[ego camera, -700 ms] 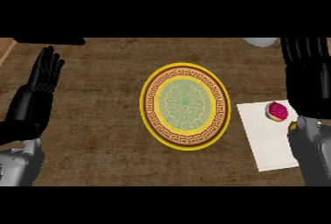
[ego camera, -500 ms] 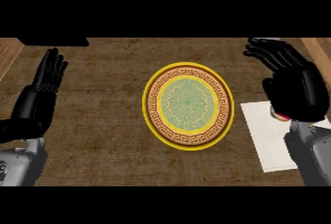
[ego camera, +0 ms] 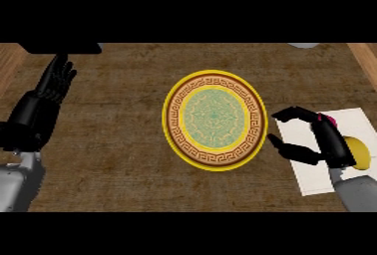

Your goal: Pick the lemon from the placemat and place it in the plate

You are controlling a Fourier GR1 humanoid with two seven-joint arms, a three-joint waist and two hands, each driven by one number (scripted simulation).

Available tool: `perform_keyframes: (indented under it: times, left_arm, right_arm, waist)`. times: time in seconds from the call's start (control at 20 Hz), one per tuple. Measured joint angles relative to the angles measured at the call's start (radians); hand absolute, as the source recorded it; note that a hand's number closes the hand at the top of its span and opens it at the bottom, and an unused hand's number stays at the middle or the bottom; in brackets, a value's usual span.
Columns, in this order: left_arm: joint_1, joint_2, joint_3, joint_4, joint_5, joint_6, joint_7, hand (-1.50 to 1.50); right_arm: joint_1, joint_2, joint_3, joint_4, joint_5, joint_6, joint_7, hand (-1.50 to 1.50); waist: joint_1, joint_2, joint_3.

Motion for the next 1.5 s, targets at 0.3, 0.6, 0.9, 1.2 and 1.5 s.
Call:
perform_keyframes:
  times: [0.3,0.6,0.9,1.2,1.5]
  left_arm:
    - [0.009,-0.002,0.006,-0.024,0.009,-0.02,0.044,0.0]
    - [-0.001,-0.003,0.026,-0.031,0.005,-0.036,0.076,0.0]
    - [-0.006,-0.009,0.027,-0.013,-0.009,-0.036,0.066,0.0]
    - [0.007,-0.021,0.02,-0.024,-0.015,-0.035,0.063,0.0]
    - [-0.023,-0.03,0.027,0.009,-0.021,-0.047,0.057,0.0]
  right_arm:
    - [0.128,0.068,-0.109,0.08,-0.092,-0.014,-0.298,-1.5]
    - [0.158,-0.037,-0.195,-0.051,-0.076,-0.008,-0.238,-1.5]
    - [0.161,-0.269,-0.207,-0.113,0.036,0.059,0.04,-1.5]
    - [0.162,-0.453,-0.146,-0.185,0.101,0.24,0.337,-1.5]
    - [0.097,-0.51,-0.088,-0.22,0.084,0.443,0.566,-1.5]
  waist:
    - [-0.002,-0.007,0.004]
    - [-0.005,-0.011,0.003]
    - [-0.009,-0.011,-0.001]
    - [0.001,-0.011,-0.002]
    - [0.007,-0.008,0.0]
